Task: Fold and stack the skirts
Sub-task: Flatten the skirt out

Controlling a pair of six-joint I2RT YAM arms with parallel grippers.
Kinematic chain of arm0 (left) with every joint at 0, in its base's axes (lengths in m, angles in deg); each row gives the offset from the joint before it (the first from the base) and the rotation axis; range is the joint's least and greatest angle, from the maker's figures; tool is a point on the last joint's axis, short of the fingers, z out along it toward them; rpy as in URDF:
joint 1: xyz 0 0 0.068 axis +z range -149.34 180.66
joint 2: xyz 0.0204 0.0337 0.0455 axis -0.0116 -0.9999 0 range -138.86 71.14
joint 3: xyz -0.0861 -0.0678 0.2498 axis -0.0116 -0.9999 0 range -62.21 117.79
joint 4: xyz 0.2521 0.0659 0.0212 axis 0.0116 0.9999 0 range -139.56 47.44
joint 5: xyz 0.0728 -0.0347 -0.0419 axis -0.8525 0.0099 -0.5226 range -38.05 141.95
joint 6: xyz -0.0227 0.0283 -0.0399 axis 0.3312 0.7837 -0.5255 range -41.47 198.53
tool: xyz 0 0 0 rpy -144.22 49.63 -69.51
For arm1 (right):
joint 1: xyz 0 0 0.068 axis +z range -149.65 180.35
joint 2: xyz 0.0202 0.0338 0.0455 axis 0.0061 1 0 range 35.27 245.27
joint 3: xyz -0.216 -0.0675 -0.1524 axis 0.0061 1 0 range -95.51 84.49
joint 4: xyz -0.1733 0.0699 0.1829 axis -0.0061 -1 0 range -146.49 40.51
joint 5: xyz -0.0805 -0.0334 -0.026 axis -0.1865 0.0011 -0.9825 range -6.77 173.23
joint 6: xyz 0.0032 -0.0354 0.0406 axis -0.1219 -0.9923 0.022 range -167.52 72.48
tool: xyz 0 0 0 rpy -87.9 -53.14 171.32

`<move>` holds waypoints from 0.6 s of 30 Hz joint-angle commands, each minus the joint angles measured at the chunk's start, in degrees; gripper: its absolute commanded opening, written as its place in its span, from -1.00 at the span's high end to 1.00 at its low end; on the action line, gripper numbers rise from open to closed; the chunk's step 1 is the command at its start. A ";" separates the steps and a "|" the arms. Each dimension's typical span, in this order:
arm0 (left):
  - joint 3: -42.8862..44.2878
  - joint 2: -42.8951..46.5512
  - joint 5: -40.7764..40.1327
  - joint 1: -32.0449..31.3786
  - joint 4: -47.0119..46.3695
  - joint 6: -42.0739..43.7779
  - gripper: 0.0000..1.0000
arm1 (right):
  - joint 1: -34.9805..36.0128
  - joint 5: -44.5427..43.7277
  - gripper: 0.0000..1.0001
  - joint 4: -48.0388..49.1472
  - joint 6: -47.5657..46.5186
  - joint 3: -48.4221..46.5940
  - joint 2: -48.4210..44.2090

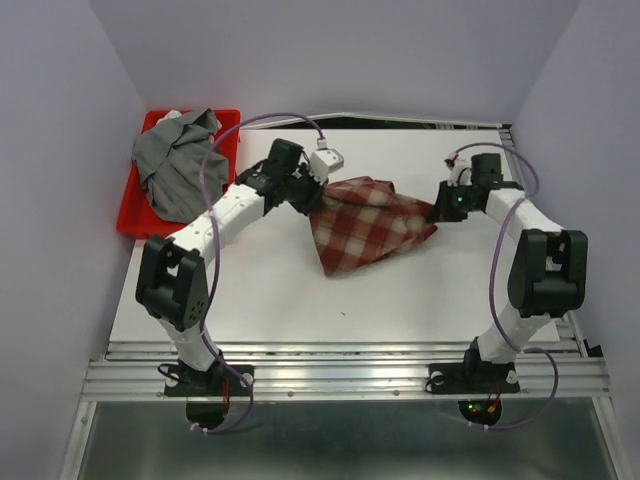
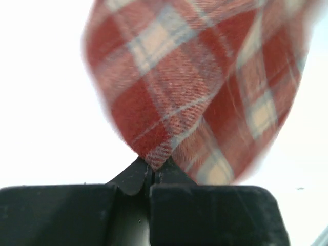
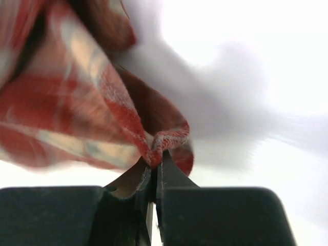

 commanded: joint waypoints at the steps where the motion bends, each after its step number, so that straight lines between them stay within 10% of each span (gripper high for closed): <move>1: 2.88 8.07 14.84 7.16 7.20 -3.84 1.00 | -8.57 -5.47 0.99 -2.06 -3.85 -10.18 -6.60; 15: -12.87 4.66 25.82 -4.18 11.77 0.20 1.00 | -8.94 -7.15 0.99 -11.66 -10.37 -21.21 6.06; 18: -11.36 4.74 35.21 1.25 10.39 -3.11 1.00 | -8.94 -8.29 0.60 -9.37 -9.41 -17.61 4.03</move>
